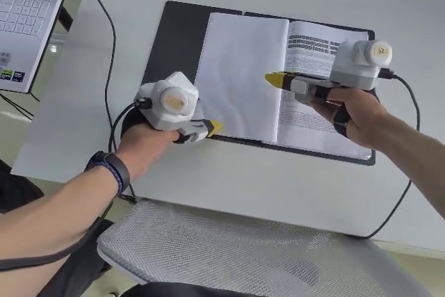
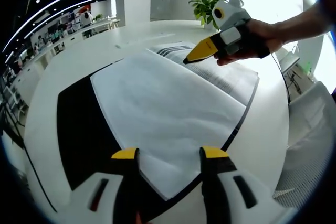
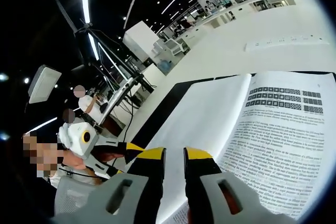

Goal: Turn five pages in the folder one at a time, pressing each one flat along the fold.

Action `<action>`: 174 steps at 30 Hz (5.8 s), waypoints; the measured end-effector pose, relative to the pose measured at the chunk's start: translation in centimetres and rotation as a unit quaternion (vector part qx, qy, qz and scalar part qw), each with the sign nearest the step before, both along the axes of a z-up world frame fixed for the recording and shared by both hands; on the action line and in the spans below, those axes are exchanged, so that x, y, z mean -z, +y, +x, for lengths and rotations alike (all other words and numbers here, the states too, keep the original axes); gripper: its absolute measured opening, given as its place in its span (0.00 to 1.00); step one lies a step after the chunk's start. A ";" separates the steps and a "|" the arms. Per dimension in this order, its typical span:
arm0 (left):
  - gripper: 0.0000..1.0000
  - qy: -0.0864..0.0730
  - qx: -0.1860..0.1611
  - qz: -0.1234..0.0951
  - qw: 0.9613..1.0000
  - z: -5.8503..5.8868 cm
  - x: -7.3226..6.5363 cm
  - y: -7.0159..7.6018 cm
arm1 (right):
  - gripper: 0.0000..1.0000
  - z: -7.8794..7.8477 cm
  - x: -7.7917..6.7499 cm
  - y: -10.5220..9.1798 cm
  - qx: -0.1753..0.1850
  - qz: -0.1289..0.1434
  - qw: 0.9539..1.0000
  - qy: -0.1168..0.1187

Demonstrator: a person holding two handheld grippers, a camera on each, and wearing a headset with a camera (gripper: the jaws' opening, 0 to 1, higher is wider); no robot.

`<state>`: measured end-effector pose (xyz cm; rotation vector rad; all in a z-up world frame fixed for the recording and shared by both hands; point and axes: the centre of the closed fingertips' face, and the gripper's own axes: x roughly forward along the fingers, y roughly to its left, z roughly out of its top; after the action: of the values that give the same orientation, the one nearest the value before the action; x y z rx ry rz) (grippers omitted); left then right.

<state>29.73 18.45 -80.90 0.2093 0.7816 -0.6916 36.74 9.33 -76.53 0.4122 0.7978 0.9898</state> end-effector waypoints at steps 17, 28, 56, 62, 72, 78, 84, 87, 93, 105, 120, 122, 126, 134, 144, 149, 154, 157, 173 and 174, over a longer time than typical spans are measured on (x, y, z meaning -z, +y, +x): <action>0.45 0.000 0.001 0.002 1.000 0.1 0.1 -0.2 | 0.03 1.1 2.1 -1.1 0.022 0.009 0.999 0.024; 0.46 0.000 -0.001 0.002 1.000 0.1 0.2 -0.3 | 0.00 1.8 2.7 -1.4 0.007 0.011 1.000 0.021; 0.46 0.004 0.000 -0.002 1.000 0.1 -0.2 -0.3 | 0.00 11.9 3.3 -1.8 0.136 0.094 0.984 0.071; 0.46 0.003 0.000 -0.002 1.000 0.1 -0.2 -0.3 | 0.00 14.5 3.3 -1.9 0.154 0.091 0.981 0.070; 0.46 0.003 -0.001 -0.004 1.000 0.2 -0.1 -0.3 | 0.00 18.3 3.5 -2.2 0.195 0.098 0.972 0.084; 0.45 0.002 -0.004 -0.003 1.000 0.2 0.0 -0.3 | 0.00 18.2 3.6 -2.2 0.195 0.095 0.973 0.082; 0.45 0.003 -0.005 -0.004 1.000 0.3 0.0 -0.1 | 0.00 16.8 3.7 -2.1 0.177 0.096 0.977 0.076; 0.43 0.002 -0.005 -0.005 1.000 0.4 -0.1 -0.1 | 0.00 15.6 3.7 -2.0 0.161 0.097 0.979 0.076; 0.43 0.003 -0.006 -0.006 1.000 0.3 -0.3 -0.1 | 0.00 12.3 3.6 -1.9 0.135 0.103 0.983 0.074; 0.44 0.003 -0.007 -0.008 1.000 0.6 0.3 0.1 | 0.00 9.0 3.5 -1.9 0.109 0.105 0.986 0.074; 0.43 0.005 -0.013 -0.009 1.000 1.1 1.3 0.3 | 0.00 2.0 2.1 -1.1 0.095 0.113 0.986 0.082; 0.43 0.005 -0.012 -0.008 1.000 1.1 1.3 0.3 | 0.00 1.8 2.2 -1.2 0.091 0.111 0.986 0.082; 0.43 0.005 -0.011 -0.008 1.000 1.1 1.4 0.3 | 0.00 -0.5 2.1 -0.8 0.078 0.109 0.988 0.083; 0.44 0.007 -0.010 -0.008 1.000 1.0 1.3 0.3 | 0.00 -4.0 2.2 -0.7 0.056 0.103 0.989 0.088; 0.44 0.006 -0.010 -0.007 1.000 0.9 1.1 0.2 | 0.00 -7.3 2.3 -0.3 0.028 0.088 0.991 0.092; 0.45 0.006 -0.010 -0.006 1.000 0.9 1.0 0.2 | 0.00 -8.7 2.4 -0.4 0.017 0.083 0.992 0.092; 0.45 0.005 -0.009 -0.005 1.000 0.9 1.0 0.2 | 0.00 -9.6 2.5 -0.5 0.016 0.080 0.992 0.094; 0.45 0.006 -0.007 -0.004 1.000 0.8 0.9 0.2 | 0.00 -10.1 2.6 -0.7 0.016 0.077 0.992 0.096; 0.45 0.006 -0.006 -0.004 1.000 0.5 0.9 0.3 | 0.00 -12.5 3.1 -1.1 0.022 0.061 0.992 0.105; 0.45 0.007 -0.005 -0.003 1.000 0.5 0.9 0.3 | 0.00 -12.6 3.2 -1.1 0.020 0.060 0.992 0.106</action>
<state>30.27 18.73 -81.81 0.1956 0.7938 -0.6863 24.14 8.26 -79.72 0.6421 0.9193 0.9696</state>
